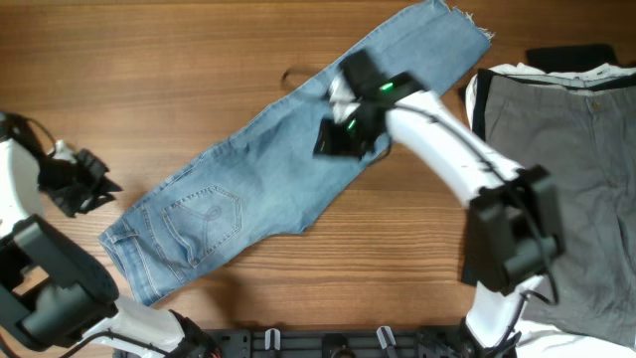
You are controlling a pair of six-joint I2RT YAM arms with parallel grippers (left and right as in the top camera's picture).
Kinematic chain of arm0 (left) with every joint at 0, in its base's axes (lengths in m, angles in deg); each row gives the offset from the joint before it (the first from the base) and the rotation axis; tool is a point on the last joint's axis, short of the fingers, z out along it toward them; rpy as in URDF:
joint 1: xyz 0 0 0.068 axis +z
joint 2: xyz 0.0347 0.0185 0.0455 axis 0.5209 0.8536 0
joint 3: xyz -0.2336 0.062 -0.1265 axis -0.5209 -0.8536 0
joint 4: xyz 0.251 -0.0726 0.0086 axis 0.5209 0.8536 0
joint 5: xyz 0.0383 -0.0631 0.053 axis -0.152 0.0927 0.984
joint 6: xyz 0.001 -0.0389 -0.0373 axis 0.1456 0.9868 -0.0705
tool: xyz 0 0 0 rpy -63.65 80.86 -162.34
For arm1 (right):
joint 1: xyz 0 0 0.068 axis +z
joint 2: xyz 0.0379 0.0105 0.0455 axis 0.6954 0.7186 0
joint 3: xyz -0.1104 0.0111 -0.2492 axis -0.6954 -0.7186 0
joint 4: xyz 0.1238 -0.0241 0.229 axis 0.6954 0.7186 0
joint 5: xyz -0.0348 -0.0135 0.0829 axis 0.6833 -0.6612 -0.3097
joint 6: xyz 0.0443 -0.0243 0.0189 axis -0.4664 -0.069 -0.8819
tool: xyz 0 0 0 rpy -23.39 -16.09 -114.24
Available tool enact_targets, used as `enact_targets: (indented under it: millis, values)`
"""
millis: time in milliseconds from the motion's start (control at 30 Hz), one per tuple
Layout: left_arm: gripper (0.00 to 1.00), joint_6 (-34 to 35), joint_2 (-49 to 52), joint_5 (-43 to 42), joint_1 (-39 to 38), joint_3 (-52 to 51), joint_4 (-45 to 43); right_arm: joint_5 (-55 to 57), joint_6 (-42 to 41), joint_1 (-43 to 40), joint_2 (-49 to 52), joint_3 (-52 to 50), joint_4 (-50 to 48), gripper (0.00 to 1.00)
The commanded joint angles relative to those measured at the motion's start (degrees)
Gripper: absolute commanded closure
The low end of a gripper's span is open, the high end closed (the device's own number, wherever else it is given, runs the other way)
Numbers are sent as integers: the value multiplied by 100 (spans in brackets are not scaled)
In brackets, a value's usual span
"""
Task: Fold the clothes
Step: 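Move the right gripper to the hem end at the top right, then grasp the frayed hems with the right gripper, left gripper holding waist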
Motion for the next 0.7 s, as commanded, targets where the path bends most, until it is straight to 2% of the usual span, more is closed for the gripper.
enact_targets:
  millis: [0, 67, 167, 233, 333, 367, 467, 500, 600, 667]
  values:
    - [82, -483, -85, -382, -525, -151, 164, 181, 103, -619, -214, 160, -748, 67]
    - [85, -334, -85, -378, -741, -522, 114, 474, 101, -918, -214, 157, -1071, 66]
    - [89, 710, -85, -63, -774, -1670, -487, 916, 103, -1222, -214, 157, -1322, 61]
    - [90, 1261, -85, -26, -614, -2334, -1082, 1040, 125, -1246, -214, 157, -1307, 57]
    - [94, 1897, -83, 138, -184, -2983, -1963, 1051, 120, -1237, -214, 157, -1305, 57]
    - [94, 2085, -83, 511, 109, -3152, -2411, 1049, 120, -1237, -214, 157, -1300, 57]
    - [96, 1926, -79, 1434, 597, -3106, -3335, 933, 120, -1220, -214, 157, -1294, 57]
    - [96, 1405, -79, 1464, 754, -2736, -3917, 901, 122, -1134, -214, 157, -1305, 57]
    - [95, 1082, -79, 1888, 673, -1912, -3919, 922, 133, -1034, -214, 155, -1390, 53]
    - [92, 946, -76, 2179, 640, -1062, -3510, 1174, 138, -990, -214, 155, -1453, 52]
